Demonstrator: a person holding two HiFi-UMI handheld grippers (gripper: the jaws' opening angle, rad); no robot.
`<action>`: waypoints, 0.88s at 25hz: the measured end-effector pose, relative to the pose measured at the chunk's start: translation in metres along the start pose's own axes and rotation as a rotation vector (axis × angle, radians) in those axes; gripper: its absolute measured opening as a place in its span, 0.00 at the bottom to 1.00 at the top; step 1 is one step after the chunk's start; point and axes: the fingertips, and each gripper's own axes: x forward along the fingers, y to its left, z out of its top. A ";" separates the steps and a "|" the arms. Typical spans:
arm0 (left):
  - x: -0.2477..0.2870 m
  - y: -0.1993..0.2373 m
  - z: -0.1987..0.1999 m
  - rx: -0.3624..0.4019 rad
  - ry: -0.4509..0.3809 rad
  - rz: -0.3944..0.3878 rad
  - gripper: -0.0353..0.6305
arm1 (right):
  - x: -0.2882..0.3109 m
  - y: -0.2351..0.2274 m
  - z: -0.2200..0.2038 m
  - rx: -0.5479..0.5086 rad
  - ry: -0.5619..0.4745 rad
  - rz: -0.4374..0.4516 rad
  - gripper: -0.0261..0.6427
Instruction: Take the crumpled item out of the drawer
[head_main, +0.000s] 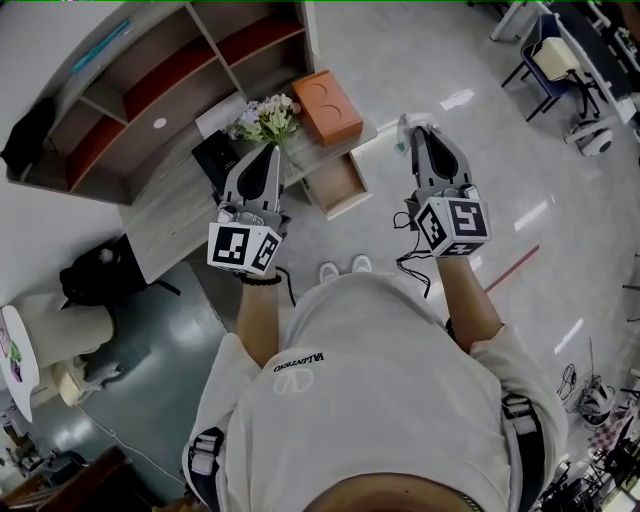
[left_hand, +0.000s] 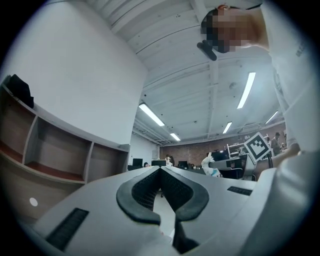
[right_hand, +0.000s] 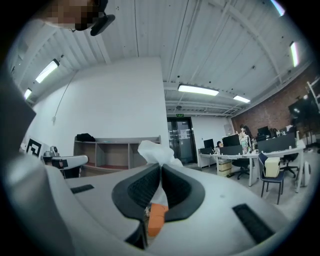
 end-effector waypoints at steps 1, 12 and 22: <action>0.000 -0.001 0.005 0.003 -0.009 -0.001 0.05 | -0.001 -0.001 0.005 -0.003 -0.012 0.000 0.05; 0.006 -0.011 0.036 0.046 -0.066 -0.001 0.05 | -0.011 -0.011 0.036 -0.018 -0.086 -0.011 0.05; 0.008 -0.011 0.029 0.034 -0.050 0.010 0.05 | -0.012 -0.019 0.030 0.010 -0.076 -0.020 0.05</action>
